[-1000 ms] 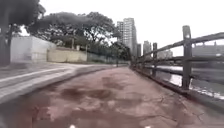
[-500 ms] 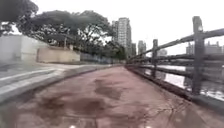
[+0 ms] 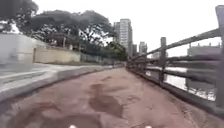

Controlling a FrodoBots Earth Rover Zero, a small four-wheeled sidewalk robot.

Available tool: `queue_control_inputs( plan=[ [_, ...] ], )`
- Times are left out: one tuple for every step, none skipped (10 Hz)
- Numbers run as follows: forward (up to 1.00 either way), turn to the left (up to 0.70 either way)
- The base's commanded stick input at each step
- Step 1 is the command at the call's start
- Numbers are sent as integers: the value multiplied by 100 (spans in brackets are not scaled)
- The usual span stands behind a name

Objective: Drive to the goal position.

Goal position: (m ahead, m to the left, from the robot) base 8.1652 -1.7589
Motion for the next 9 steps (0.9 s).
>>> queue_control_inputs(
  plan=[
    [100,3],
    [100,3],
    [100,3],
    [100,3],
    [100,-28],
    [100,-32],
    [100,-36],
    [100,-37],
    [100,-37]
  ],
)
